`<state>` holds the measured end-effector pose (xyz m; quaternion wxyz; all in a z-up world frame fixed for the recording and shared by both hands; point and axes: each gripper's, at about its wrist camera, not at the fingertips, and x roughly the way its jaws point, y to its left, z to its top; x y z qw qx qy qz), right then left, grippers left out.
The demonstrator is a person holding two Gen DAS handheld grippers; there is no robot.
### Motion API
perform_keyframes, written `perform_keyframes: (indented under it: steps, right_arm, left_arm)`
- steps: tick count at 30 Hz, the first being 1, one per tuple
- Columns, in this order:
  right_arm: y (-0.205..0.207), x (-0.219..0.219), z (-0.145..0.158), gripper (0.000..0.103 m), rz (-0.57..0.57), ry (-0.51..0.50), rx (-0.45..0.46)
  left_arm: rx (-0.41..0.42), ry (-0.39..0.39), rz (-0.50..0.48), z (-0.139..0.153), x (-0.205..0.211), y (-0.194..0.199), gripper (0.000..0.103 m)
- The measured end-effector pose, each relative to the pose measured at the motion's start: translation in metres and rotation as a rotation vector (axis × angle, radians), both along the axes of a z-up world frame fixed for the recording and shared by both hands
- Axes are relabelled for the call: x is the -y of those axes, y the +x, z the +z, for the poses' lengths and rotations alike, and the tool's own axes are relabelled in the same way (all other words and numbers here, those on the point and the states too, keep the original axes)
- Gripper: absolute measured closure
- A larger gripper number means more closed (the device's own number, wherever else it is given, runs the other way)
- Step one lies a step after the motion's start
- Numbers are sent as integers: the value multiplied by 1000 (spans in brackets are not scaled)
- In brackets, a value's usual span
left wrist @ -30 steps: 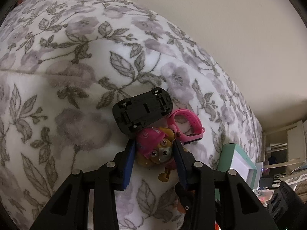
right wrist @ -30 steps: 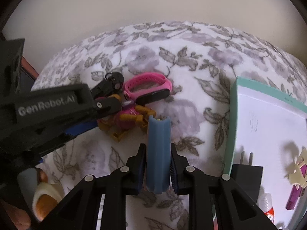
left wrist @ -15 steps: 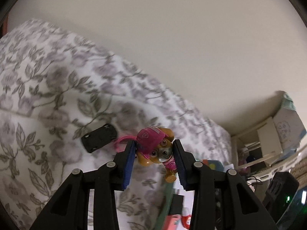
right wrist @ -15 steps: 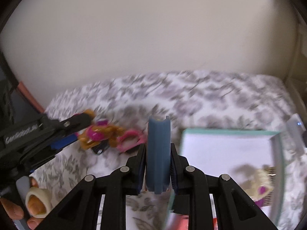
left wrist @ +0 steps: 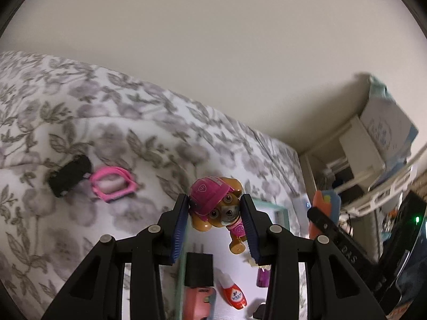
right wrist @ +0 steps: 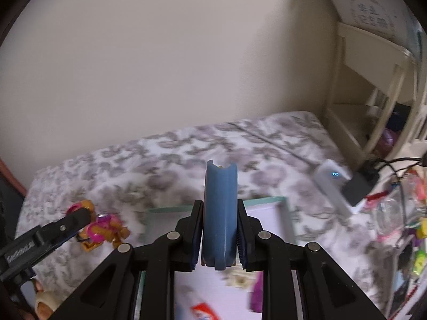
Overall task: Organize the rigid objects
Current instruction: 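Carry the dog figure and orange-blue case over the white tray with both grippers, then open the left gripper to drop the figure while the right drops the case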
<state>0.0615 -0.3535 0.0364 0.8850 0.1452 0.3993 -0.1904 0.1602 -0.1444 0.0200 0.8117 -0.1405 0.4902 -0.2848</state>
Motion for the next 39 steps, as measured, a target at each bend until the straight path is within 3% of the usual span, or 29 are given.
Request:
perform_keyframes:
  steps: [8,19,39]
  right_arm:
    - [3,27,-42,79,-24,25,-138]
    - [8,39,-84,79,-38,73,-233]
    - [12,26,-67,78,-21,6,-239]
  left_arm:
    - [-42,91,-81,-32,43,-14,62]
    - [-74,185,-125,-64,66,-23,62]
    - [-111,214,-114,-72,65,-20,61]
